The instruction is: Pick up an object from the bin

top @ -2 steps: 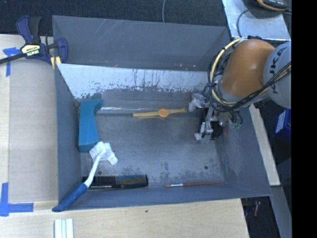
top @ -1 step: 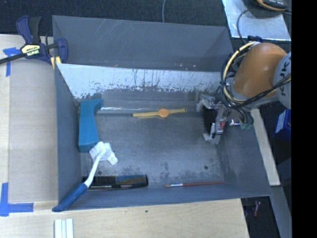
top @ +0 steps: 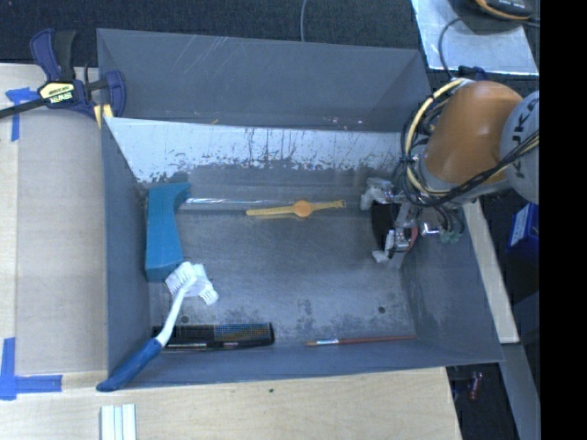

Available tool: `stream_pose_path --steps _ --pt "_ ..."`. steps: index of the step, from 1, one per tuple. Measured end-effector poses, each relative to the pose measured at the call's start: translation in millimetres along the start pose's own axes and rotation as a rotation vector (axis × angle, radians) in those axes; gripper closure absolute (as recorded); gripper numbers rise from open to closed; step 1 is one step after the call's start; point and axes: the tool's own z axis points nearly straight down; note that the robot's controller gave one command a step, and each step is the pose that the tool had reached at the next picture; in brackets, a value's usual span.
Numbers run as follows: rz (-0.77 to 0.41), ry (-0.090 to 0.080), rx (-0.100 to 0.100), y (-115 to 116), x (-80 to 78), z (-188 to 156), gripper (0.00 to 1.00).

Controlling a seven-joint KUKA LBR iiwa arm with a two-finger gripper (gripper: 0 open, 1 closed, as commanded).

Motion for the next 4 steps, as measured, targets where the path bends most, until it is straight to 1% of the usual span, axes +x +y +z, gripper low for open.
stream_pose_path --steps 1,2,4 --pt "0.047 0.004 -0.007 -26.7 70.6 7.1 0.0" --pt "0.062 -0.011 0.0 -30.6 65.0 6.1 1.0" --pt "0.062 -0.011 0.0 -31.0 65.2 6.2 1.0"
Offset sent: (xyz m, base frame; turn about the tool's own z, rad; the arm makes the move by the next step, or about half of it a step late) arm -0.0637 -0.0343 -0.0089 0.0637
